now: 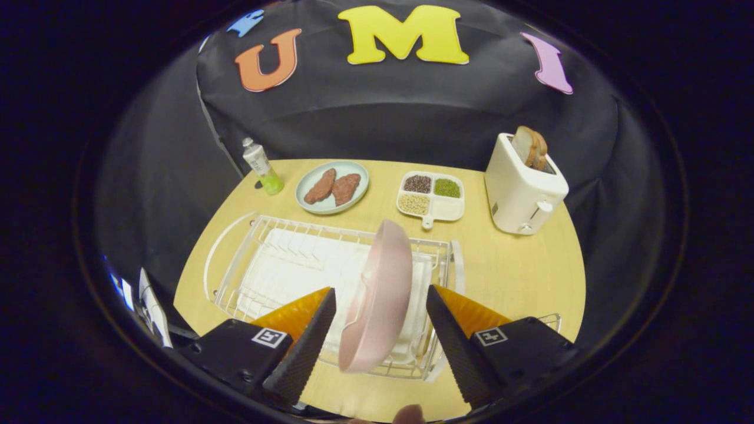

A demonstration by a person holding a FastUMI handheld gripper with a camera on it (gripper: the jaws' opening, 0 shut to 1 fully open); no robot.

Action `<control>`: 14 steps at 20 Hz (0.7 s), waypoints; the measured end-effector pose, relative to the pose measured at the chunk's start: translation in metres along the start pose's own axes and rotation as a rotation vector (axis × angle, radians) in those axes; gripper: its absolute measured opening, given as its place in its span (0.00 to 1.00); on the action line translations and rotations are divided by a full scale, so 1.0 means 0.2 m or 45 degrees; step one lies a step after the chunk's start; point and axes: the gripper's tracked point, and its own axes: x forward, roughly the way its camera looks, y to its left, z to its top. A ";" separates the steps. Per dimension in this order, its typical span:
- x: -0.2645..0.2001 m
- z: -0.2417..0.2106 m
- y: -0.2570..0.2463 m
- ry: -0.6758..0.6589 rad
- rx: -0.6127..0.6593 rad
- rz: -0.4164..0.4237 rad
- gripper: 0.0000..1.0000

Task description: Take the plate from the dish rack, then take the spoon from the basket and place it into the plate.

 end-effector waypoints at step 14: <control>0.12 -0.18 0.00 0.322 0.293 -0.211 0.37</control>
